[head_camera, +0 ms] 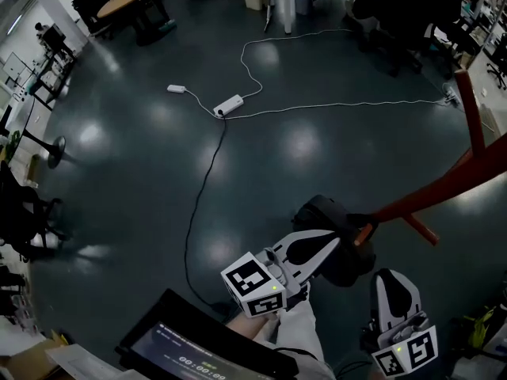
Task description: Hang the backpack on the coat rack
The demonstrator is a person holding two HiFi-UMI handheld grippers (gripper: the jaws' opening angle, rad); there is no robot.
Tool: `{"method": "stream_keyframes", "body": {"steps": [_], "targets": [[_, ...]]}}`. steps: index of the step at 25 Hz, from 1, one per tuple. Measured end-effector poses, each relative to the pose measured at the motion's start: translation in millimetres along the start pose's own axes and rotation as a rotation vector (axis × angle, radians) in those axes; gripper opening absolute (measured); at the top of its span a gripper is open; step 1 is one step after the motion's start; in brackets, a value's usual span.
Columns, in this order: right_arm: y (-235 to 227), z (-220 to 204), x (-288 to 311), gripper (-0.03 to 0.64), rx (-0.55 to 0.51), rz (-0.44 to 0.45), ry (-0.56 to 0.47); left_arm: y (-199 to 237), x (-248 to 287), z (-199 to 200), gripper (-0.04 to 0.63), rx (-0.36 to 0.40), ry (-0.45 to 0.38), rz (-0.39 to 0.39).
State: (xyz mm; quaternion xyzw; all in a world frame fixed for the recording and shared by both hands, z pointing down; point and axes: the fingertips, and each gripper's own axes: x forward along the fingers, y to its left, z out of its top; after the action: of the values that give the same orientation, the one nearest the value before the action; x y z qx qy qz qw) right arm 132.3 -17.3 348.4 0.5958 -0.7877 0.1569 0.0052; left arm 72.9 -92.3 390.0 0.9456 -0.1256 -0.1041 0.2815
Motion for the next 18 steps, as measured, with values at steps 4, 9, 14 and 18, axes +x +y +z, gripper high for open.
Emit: {"method": "stream_keyframes", "body": {"steps": [4, 9, 14, 18], "targets": [[13, 17, -1, 0.043, -0.03, 0.033, 0.006, -13, 2, 19, 0.009, 0.017, -0.014, -0.018], [27, 37, -5, 0.042, -0.087, 0.089, 0.017, -36, 9, 37, 0.009, 0.023, -0.028, -0.034], [40, 56, -4, 0.041, -0.133, 0.114, 0.004, -47, 11, 53, 0.009, 0.034, -0.034, -0.067], [40, 63, -6, 0.041, -0.116, 0.109, -0.022, -51, 14, 62, 0.009, 0.064, -0.039, -0.094]]}}
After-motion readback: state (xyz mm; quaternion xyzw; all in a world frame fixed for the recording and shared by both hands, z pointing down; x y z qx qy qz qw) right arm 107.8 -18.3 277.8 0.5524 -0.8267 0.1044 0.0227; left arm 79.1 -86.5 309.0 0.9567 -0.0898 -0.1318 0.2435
